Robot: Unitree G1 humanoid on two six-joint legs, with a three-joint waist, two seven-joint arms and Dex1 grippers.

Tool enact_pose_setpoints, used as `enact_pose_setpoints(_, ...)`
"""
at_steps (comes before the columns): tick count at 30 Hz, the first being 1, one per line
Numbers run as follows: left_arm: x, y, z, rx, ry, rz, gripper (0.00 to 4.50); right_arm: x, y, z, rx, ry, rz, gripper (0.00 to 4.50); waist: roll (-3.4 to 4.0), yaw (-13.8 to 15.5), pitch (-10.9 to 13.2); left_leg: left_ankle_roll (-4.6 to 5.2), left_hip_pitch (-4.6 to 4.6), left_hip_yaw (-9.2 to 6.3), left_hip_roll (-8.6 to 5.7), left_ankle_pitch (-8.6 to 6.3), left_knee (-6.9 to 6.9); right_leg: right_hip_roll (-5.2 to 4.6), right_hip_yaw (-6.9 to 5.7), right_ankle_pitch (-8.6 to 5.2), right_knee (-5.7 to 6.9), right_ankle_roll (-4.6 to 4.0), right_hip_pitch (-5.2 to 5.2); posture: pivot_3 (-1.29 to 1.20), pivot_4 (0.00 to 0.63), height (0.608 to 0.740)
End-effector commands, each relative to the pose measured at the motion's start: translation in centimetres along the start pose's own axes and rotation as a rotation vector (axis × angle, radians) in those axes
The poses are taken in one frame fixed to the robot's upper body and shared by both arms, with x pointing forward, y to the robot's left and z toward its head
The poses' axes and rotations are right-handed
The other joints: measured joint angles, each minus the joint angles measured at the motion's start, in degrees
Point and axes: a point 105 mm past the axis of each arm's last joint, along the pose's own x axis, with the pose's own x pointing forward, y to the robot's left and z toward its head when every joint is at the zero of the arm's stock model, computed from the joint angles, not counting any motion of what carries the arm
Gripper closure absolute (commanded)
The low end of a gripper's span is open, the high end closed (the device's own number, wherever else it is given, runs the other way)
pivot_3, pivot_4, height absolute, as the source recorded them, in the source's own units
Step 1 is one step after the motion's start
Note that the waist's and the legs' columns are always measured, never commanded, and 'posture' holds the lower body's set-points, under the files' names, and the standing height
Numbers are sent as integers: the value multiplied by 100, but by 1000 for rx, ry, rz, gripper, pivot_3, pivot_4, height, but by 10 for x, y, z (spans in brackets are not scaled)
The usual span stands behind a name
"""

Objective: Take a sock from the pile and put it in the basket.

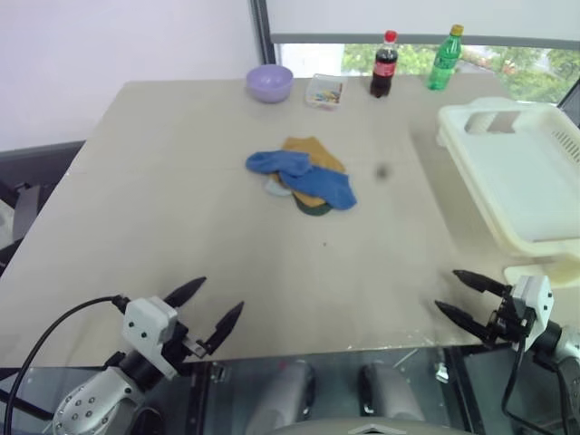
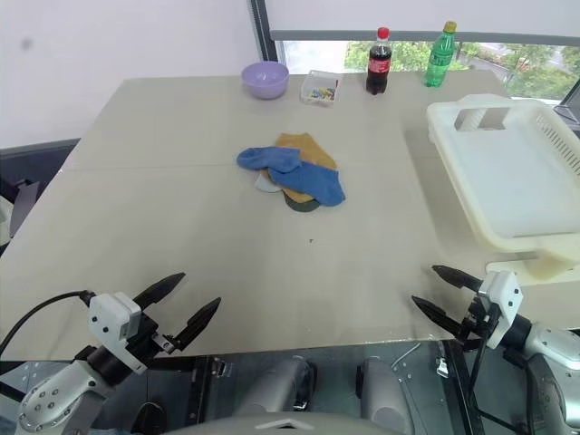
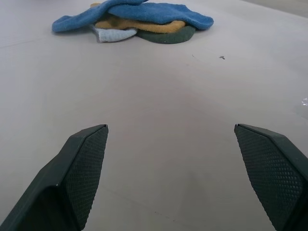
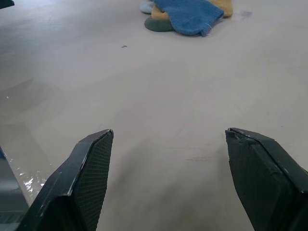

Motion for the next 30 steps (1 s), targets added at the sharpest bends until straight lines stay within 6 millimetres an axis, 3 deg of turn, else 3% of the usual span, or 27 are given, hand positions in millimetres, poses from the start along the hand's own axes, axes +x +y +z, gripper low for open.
enact_pose_setpoints(1, 0, 2, 4, 38, -24, 8, 0, -4, -6, 8, -37, -21, -11, 690, 0, 0, 0, 0, 0, 0, 0, 0, 0, 0, 0, 0, 0, 0, 0, 0, 150, 740)
enact_pose_setpoints(25, 8, 8, 3, 52, -42, -5, 0, 8, -5, 13, -44, -67, 6, 690, 1, -1, -1, 0, 1, 0, -1, 0, 3, 1, -1, 12, 1, 16, 0, 0, 150, 740)
enact_pose_setpoints(28, 16, 8, 7, 45, -50, -10, 0, 12, -1, 21, -48, -89, 28, 690, 2, 7, -1, 0, 1, 0, -1, 0, 3, 1, -1, 13, 1, 18, 0, 0, 150, 740)
enact_pose_setpoints(30, 35, 11, 11, 47, -30, 23, 0, 17, 6, 31, -42, -104, 74, 690, 8, 24, 0, 0, 2, 0, -1, 1, 4, 1, -1, 14, 2, 19, 0, 0, 150, 740)
